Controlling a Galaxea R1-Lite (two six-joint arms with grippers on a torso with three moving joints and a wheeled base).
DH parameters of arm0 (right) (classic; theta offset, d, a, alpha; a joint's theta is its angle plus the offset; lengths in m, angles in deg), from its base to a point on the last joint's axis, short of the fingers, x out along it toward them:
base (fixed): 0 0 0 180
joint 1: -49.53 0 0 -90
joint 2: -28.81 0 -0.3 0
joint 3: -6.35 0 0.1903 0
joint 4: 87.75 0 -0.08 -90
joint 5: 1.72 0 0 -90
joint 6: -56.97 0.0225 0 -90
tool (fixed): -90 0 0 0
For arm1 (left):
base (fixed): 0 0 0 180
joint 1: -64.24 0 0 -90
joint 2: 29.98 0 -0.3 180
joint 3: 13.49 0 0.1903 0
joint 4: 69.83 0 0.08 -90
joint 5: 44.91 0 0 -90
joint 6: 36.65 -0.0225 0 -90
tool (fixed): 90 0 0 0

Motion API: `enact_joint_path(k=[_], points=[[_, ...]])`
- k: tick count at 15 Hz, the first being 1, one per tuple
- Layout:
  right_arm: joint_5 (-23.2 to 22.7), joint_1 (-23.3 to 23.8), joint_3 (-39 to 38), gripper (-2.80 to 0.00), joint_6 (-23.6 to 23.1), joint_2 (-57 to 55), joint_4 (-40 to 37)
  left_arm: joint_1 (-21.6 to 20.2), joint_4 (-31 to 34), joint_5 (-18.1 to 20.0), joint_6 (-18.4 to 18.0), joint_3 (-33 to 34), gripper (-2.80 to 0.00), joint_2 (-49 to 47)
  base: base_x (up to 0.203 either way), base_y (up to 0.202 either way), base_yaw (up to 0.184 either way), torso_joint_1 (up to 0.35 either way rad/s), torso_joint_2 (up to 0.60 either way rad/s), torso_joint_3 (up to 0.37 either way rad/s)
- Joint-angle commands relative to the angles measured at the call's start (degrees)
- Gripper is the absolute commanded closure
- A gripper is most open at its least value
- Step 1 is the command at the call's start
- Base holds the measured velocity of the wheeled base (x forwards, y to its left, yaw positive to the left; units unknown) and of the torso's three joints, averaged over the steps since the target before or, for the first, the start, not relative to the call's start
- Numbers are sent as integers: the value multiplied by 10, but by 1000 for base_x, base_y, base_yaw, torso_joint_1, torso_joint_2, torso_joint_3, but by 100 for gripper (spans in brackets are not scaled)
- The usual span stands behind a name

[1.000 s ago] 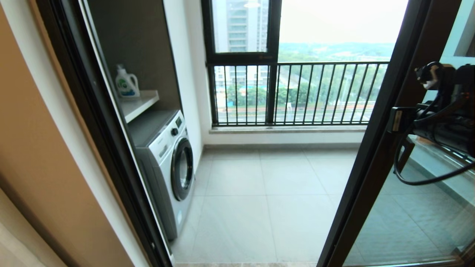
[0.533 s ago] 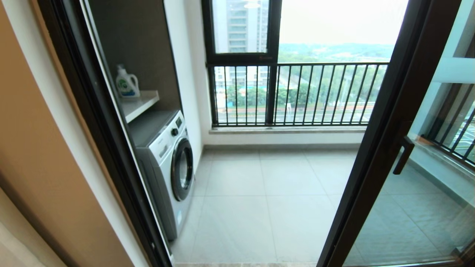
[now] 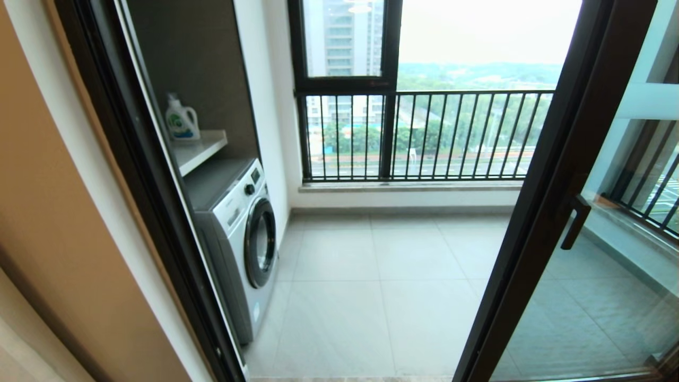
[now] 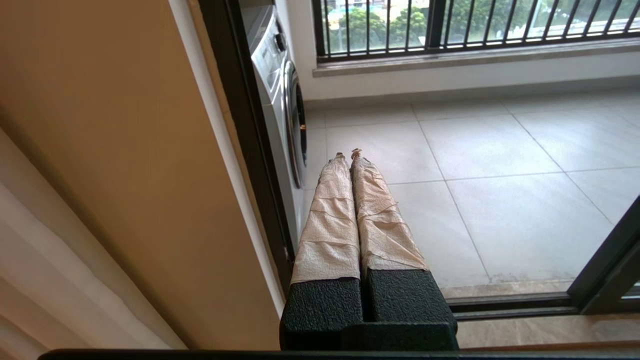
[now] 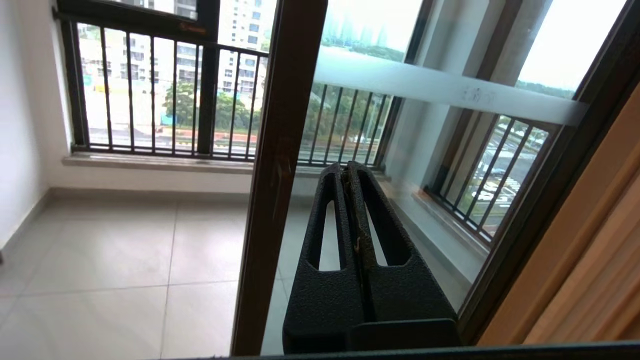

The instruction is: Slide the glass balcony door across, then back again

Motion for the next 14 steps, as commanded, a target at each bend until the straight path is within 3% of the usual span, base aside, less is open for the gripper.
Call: enact_joint_path(k=[1, 3, 4, 5, 6, 8, 12, 14], points=[[0, -12, 19, 0, 3, 73, -77, 0, 0, 0, 0, 0, 0, -1, 0, 0, 0, 0, 0, 0], [3, -17, -2, 0, 13, 157, -158, 0, 0, -1, 0, 0, 0, -1, 0, 0, 0, 0, 0, 0], [2, -19, -3, 0, 48, 177, -203, 0, 0, -1, 0, 0, 0, -1, 0, 0, 0, 0, 0, 0], [-6, -20, -18, 0, 119, 180, -235, 0, 0, -1, 0, 0, 0, -1, 0, 0, 0, 0, 0, 0], [-15, -21, -58, 0, 155, 178, -233, 0, 0, -1, 0, 0, 0, -1, 0, 0, 0, 0, 0, 0], [-24, -22, -186, 0, 149, 177, -148, 0, 0, -1, 0, 0, 0, -1, 0, 0, 0, 0, 0, 0], [-59, -22, -524, 0, 83, 176, 199, 0, 0, -1, 0, 0, 0, -1, 0, 0, 0, 0, 0, 0], [-94, -23, -623, 0, 84, 175, 279, 0, 0, -1, 0, 0, 0, -1, 0, 0, 0, 0, 0, 0]])
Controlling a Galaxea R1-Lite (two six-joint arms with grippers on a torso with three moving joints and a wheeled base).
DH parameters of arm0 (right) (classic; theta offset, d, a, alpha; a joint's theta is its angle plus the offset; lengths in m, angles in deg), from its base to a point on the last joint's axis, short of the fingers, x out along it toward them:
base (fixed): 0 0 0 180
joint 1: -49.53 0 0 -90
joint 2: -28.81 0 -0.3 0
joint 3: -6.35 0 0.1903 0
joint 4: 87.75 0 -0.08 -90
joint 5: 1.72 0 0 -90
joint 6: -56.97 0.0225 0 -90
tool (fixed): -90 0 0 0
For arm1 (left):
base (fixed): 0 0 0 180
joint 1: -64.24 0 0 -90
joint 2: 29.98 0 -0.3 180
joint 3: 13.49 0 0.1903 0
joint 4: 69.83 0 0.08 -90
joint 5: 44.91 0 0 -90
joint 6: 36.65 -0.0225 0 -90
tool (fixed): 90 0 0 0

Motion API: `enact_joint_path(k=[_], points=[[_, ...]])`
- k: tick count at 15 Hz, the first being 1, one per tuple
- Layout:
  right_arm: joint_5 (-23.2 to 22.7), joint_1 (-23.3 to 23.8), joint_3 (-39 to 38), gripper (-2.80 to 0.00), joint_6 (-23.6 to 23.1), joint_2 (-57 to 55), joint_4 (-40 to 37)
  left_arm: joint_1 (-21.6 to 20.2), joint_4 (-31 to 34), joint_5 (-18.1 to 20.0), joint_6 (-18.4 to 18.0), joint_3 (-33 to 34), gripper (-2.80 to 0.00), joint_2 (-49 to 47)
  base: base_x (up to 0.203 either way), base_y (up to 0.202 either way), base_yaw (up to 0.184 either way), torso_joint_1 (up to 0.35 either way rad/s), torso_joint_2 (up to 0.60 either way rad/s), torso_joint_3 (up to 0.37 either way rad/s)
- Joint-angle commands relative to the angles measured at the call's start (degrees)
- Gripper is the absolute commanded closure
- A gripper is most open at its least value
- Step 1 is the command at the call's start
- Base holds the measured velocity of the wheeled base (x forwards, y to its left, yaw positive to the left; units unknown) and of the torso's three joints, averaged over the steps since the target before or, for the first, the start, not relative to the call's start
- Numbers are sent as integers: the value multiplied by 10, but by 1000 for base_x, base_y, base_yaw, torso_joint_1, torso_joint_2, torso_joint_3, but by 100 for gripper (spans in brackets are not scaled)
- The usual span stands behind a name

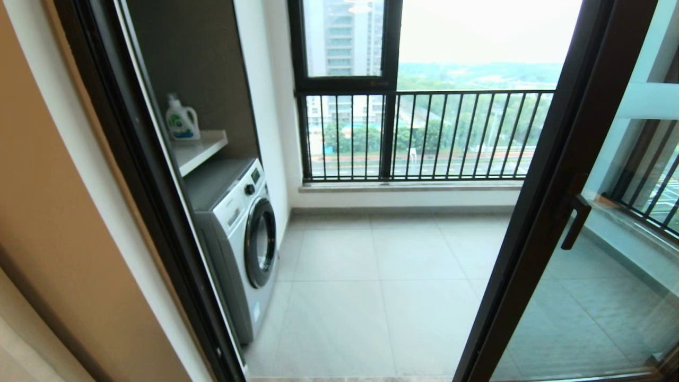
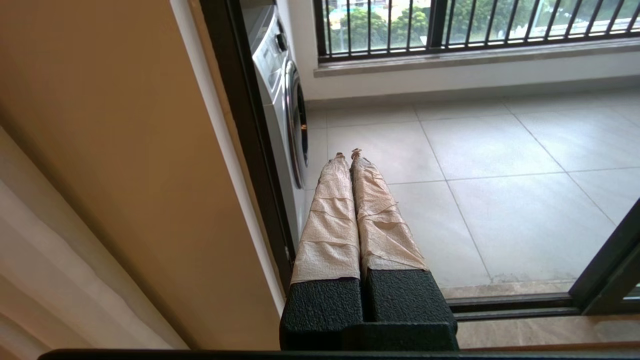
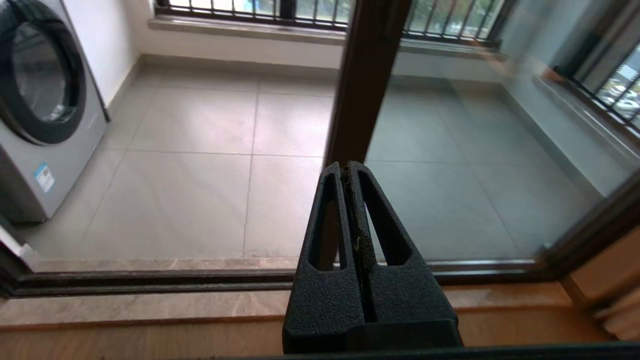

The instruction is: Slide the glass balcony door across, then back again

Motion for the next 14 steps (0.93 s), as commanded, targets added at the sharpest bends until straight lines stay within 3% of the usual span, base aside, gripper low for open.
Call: enact_joint_path(k=[1, 3, 14], points=[[-33, -1, -94, 0, 10, 0, 116, 0, 0, 0, 0, 0, 0, -1, 0, 0, 0, 0, 0, 0], [-54, -1, -86, 0, 21, 0, 144, 0, 0, 0, 0, 0, 0, -1, 0, 0, 0, 0, 0, 0], [-52, -1, -85, 0, 23, 0, 141, 0, 0, 0, 0, 0, 0, -1, 0, 0, 0, 0, 0, 0]])
